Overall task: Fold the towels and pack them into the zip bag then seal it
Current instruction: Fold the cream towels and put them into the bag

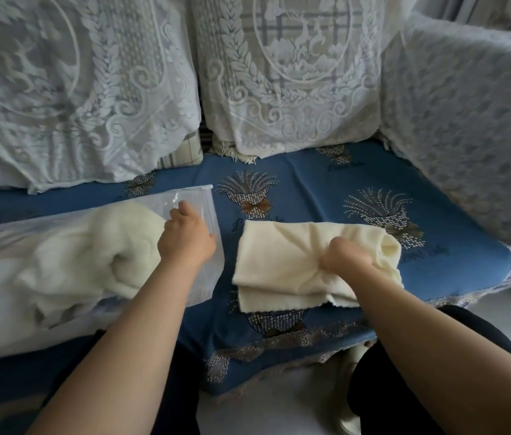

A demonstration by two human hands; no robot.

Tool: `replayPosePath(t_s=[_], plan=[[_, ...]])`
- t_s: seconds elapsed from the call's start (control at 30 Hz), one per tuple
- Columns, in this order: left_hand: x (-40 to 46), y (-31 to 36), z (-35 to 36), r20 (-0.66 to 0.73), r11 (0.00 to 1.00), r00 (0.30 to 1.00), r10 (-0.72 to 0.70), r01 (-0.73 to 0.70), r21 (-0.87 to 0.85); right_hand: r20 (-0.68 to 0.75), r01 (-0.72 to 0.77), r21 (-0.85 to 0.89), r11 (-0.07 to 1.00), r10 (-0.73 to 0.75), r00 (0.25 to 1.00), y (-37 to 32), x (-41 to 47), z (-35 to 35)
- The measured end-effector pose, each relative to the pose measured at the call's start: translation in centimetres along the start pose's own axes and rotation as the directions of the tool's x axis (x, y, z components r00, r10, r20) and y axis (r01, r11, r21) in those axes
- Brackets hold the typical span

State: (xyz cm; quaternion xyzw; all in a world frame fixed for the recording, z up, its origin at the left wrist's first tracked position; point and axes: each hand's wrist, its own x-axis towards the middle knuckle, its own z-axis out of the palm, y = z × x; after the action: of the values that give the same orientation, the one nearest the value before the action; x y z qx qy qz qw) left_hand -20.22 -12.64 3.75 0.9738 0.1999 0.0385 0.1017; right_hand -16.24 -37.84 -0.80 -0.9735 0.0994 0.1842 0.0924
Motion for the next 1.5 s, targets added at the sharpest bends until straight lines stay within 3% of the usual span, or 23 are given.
replayPosePath(t_s=[0.1, 0.23, 0.3, 0.4, 0.53, 0.7, 0.77, 0.83, 0.87, 1.0, 1.03, 1.07, 1.1, 1.17, 1.2, 1.3, 1.37, 1.43, 1.5], plan=[[0.0, -0.5, -0.1, -0.012, 1.000, 1.000, -0.008, 0.008, 0.002, 0.039, -0.045, 0.343, 0.938, 0.034, 0.999, -0.6, 0.4, -2.0], [-0.5, -0.6, -0.3, -0.050, 0.989, 0.994, 0.096, -0.089, 0.116, -0.046, 0.041, 0.775, 0.630, -0.009, 0.999, -3.2, 0.3, -3.9], [-0.8, -0.5, 0.1, -0.007, 0.970, 0.989, 0.147, -0.143, 0.197, -0.098, 0.134, 0.868, 0.478, -0.100, 0.990, -5.2, -0.4, -4.1], [-0.9, -0.3, -0.2, 0.016, 0.988, 0.993, 0.115, -0.116, 0.103, -0.142, 0.222, 0.902, 0.370, -0.232, 0.962, -8.8, -1.6, -3.8], [-0.9, -1.5, -2.2, -0.095, 0.994, 0.994, 0.047, -0.056, -0.095, -0.082, 0.286, 0.852, 0.439, -0.426, 0.901, -13.9, -3.0, -2.2], [-0.8, -3.9, -3.4, -0.006, 0.866, 0.997, 0.083, -0.075, -0.494, 0.247, 0.227, 0.760, 0.609, -0.593, 0.766, -19.1, -3.9, -0.5], [-1.3, -4.7, -3.5, 0.044, 0.804, 0.989, 0.140, -0.087, -0.588, 0.236, 0.214, 0.807, 0.551, -0.632, 0.739, -20.9, -4.2, -0.6], [-1.8, -5.4, -3.6, 0.066, 0.758, 0.980, 0.189, -0.103, -0.644, 0.170, 0.099, 0.925, 0.366, -0.634, 0.754, -22.2, -3.9, -0.3], [-2.0, -5.7, -3.6, 0.067, 0.743, 0.978, 0.195, -0.103, -0.662, 0.162, 0.082, 0.943, 0.324, -0.659, 0.734, -22.8, -3.6, 0.4], [-2.3, -6.4, -3.5, 0.056, 0.722, 0.978, 0.199, -0.108, -0.683, 0.352, 0.225, 0.789, 0.572, -0.720, 0.598, -22.6, -5.1, 3.1], [-2.3, -6.4, -3.3, 0.054, 0.723, 0.979, 0.194, -0.106, -0.682, 0.352, 0.344, 0.718, 0.605, -0.742, 0.571, -22.0, -5.0, 3.1], [-2.2, -6.5, -3.2, 0.055, 0.726, 0.981, 0.188, -0.101, -0.681, 0.350, 0.351, 0.710, 0.611, -0.738, 0.577, -21.6, -4.6, 2.7], [-2.2, -6.5, -3.2, 0.059, 0.730, 0.981, 0.185, -0.097, -0.677, 0.318, 0.386, 0.657, 0.647, -0.703, 0.637, -21.0, -4.1, 2.0], [-2.1, -6.4, -3.0, 0.065, 0.735, 0.980, 0.190, -0.098, -0.671, 0.173, 0.509, 0.506, 0.697, -0.660, 0.731, -19.8, -1.9, 1.4], [-2.1, -6.3, -2.9, 0.065, 0.737, 0.978, 0.196, -0.103, -0.668, 0.111, 0.566, 0.425, 0.707, -0.661, 0.742, -19.1, -1.1, 1.4], [-1.9, -6.1, -2.7, 0.070, 0.747, 0.976, 0.206, -0.110, -0.656, 0.275, 0.516, 0.398, 0.758, -0.636, 0.721, -18.6, -1.2, 2.9], [-1.8, -6.0, -2.6, 0.089, 0.736, 0.975, 0.203, -0.092, -0.671, 0.261, 0.536, 0.339, 0.773, -0.625, 0.736, -19.5, -1.6, 4.4], [-1.8, -5.8, -2.3, 0.112, 0.735, 0.969, 0.219, -0.088, -0.673, 0.302, 0.413, 0.542, 0.732, -0.628, 0.717, -20.8, -3.1, 4.9], [-1.7, -5.7, -2.0, 0.122, 0.755, 0.967, 0.225, -0.094, -0.649, 0.378, 0.122, 0.805, 0.581, -0.660, 0.649, -21.6, -4.4, 5.3]])
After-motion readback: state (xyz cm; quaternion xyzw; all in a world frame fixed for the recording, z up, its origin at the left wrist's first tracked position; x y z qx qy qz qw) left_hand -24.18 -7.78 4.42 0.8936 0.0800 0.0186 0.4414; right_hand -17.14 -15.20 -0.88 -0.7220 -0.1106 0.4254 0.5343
